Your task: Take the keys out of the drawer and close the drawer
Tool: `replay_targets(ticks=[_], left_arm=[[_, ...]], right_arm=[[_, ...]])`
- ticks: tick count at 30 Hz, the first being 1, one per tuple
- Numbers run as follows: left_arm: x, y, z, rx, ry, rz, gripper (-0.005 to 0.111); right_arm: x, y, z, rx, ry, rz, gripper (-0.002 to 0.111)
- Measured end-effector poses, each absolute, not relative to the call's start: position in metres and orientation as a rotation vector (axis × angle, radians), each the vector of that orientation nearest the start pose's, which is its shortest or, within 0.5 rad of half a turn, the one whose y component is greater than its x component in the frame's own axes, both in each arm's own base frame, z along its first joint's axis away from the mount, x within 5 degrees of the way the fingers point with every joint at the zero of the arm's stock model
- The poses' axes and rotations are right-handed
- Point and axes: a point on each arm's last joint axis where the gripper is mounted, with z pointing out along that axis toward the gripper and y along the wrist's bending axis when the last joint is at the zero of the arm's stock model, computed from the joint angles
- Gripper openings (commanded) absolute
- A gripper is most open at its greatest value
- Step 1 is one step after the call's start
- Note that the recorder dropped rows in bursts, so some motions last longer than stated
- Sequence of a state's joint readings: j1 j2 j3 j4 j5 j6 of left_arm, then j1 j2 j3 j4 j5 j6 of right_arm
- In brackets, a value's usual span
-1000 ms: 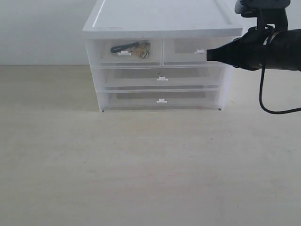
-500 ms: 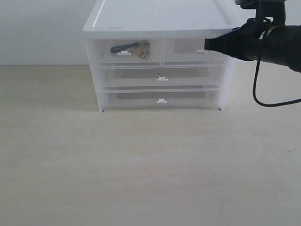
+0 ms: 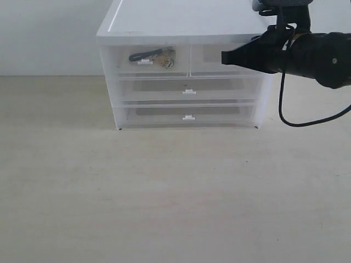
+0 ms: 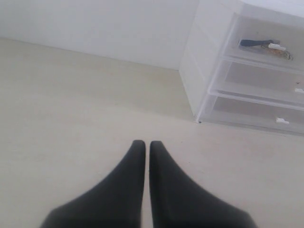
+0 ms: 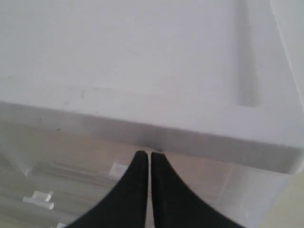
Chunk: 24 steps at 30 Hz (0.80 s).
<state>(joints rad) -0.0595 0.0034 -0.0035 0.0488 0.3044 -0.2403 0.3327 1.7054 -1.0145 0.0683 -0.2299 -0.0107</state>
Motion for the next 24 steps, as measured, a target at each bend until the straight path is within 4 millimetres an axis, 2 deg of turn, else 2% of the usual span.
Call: replay_targets(ticks=[9,24], left_arm=[[0.054,-0.002,0.187,-0.131,1.786,-0.169,0.004],[0.054,-0.002,0.187,-0.131,1.786,-0.169,0.004]], right_arm=[[0.369,0.129,0.232,-0.290,1.970,0.234,0.000],[0.371,0.130,0.235,-0.294,1.978,0.233,0.000]])
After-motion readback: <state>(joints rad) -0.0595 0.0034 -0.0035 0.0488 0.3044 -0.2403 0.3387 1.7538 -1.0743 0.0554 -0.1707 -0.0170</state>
